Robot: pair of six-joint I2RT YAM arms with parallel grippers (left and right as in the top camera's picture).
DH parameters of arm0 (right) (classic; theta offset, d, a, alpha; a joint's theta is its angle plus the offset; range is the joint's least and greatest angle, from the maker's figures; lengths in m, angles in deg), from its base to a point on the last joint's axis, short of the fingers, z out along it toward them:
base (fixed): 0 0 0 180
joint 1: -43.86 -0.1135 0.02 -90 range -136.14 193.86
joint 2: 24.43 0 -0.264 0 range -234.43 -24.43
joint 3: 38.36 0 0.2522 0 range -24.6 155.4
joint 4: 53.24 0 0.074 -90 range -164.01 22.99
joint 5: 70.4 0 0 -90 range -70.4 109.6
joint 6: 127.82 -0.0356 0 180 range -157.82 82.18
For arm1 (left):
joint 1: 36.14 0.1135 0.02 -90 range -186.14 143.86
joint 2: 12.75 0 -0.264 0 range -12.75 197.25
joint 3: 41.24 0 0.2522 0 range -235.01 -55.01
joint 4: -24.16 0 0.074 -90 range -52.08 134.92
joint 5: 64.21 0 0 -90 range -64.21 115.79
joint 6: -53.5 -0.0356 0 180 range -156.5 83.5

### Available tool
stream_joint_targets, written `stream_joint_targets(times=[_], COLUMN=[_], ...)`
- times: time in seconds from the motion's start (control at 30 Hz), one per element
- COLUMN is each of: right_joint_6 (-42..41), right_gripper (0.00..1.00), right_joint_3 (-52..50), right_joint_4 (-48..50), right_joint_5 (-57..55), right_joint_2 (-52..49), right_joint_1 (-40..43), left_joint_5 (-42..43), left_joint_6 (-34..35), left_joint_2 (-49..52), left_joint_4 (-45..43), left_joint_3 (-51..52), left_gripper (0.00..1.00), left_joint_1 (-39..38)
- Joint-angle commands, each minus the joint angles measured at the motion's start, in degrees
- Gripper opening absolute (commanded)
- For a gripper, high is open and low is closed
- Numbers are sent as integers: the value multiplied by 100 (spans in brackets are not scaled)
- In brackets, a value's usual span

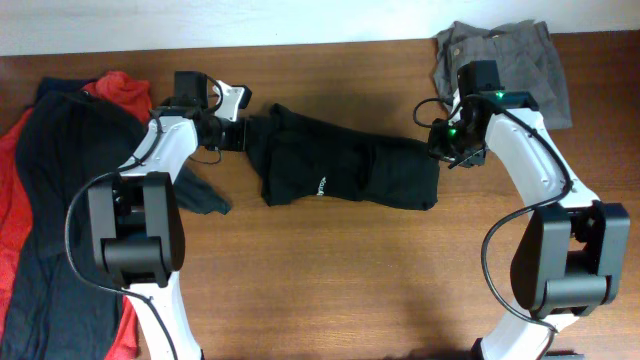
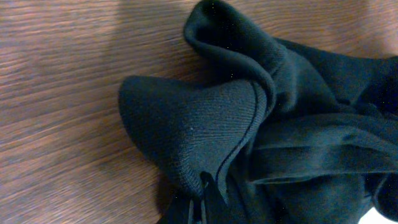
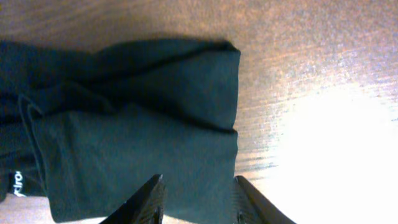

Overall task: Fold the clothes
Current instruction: 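Grasp both ends of the black shirt strip with both grippers, then fold the left end over toward the right gripper with the left gripper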

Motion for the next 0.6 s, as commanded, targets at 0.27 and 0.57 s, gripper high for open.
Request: stream_joint_targets(times=[0.27,0.57], right_joint_6=[37,-13], right_gripper=[34,4], right_joint_3=[-651,-660], right_joint_4=[741,1012], right_joint_5=[704,723], right_joint_2=[-70,-723], right_joint_1=[26,24], left_joint_5=[310,-409], left_joint_6=[-15,-20], left_joint_2=[-229,-804], left_joint_4=[656,1189], left_joint_3=[-695,-896], left_gripper=[1,1], left_joint_1=[31,33])
